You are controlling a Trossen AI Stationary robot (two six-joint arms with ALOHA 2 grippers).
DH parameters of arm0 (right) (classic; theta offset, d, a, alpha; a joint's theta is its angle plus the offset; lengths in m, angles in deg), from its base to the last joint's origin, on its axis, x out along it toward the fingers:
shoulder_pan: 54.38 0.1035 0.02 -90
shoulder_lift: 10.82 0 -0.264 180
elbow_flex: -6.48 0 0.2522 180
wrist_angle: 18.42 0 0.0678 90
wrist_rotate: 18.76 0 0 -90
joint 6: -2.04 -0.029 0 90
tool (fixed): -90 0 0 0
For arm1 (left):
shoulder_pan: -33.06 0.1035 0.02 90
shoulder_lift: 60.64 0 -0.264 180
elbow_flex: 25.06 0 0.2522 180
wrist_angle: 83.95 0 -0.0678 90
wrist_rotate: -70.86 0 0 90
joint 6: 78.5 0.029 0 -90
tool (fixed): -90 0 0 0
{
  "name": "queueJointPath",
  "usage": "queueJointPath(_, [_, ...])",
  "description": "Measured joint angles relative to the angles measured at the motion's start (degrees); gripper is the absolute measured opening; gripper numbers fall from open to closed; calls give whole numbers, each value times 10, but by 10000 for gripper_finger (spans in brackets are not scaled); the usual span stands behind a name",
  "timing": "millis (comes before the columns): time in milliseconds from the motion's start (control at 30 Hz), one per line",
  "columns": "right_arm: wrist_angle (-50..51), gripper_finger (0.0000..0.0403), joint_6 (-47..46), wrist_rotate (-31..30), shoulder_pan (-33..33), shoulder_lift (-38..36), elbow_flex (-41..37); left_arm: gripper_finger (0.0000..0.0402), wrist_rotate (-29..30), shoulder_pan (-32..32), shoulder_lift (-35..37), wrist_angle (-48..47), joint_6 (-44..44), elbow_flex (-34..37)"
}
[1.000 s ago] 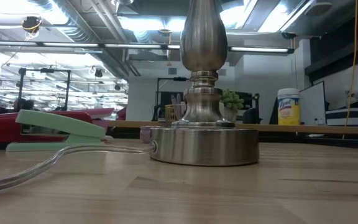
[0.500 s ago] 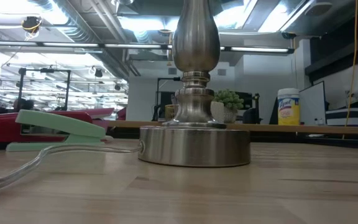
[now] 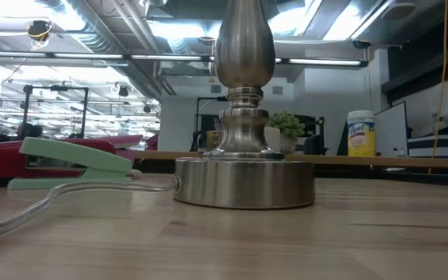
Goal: Screw lightbulb
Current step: Remove the lightbulb from the lamp
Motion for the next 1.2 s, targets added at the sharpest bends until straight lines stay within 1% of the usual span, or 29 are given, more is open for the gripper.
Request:
queueJointPath(133, [5,119,0,-21,0,0,0,170,0,0,0,0,0,0])
queueJointPath(267, [13,131,-11,-38,1,0,0,170,2,0,0,0,-1,1])
queueJointPath(400, [23,154,-30,-42,1,-1,0,170,2,0,0,0,0,1])
queueJointPath(533, [30,188,-58,-45,1,-1,0,170,2,0,-1,1,0,1])
queueJointPath(733, [33,227,-87,-9,0,0,0,170,2,0,-1,1,-1,1])
queueJointPath(833, [33,237,-104,6,0,0,0,170,2,0,-1,1,0,1])
queueJointPath(967, [27,245,-106,8,0,0,0,170,2,0,-1,1,0,1])
queueJointPath(1033, [24,246,-106,-3,1,0,0,170,2,0,-1,1,0,1])
queueJointPath(1200, [23,246,-107,-55,1,0,0,170,2,3,-1,0,-1,1])
